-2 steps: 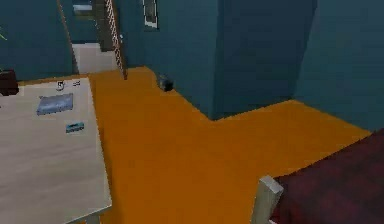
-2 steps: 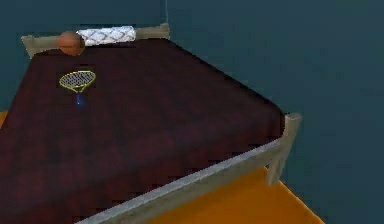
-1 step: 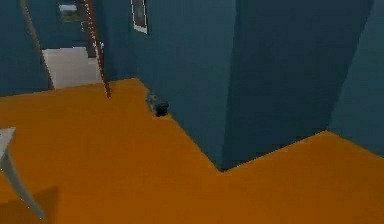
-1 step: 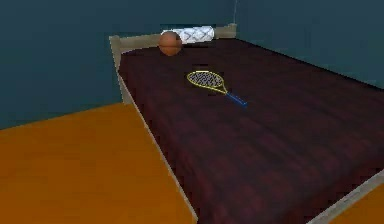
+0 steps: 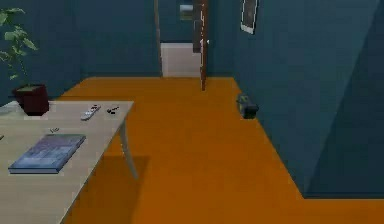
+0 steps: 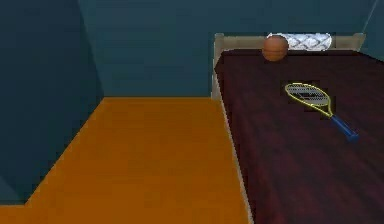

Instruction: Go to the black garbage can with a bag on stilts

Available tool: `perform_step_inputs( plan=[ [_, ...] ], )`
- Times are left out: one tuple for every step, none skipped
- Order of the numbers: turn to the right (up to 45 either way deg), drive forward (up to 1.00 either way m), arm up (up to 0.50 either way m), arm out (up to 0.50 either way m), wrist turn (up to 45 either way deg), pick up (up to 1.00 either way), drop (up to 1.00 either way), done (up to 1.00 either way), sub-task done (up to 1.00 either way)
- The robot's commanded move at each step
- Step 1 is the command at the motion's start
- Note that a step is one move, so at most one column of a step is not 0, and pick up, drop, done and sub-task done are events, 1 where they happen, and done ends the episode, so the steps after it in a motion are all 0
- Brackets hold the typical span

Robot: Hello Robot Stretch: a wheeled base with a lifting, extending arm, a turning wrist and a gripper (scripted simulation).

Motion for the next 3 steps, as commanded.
perform_step_inputs(
  plan=[
    [0.0,1.00,0.00,0.00,0.0,0.00,0.00,0.00,0.00],
    [0.0,1.00,0.00,0.00,0.0,0.00,0.00,0.00,0.00],
    [0.0,1.00,0.00,0.00,0.0,0.00,0.00,0.00,0.00]
  ],
)
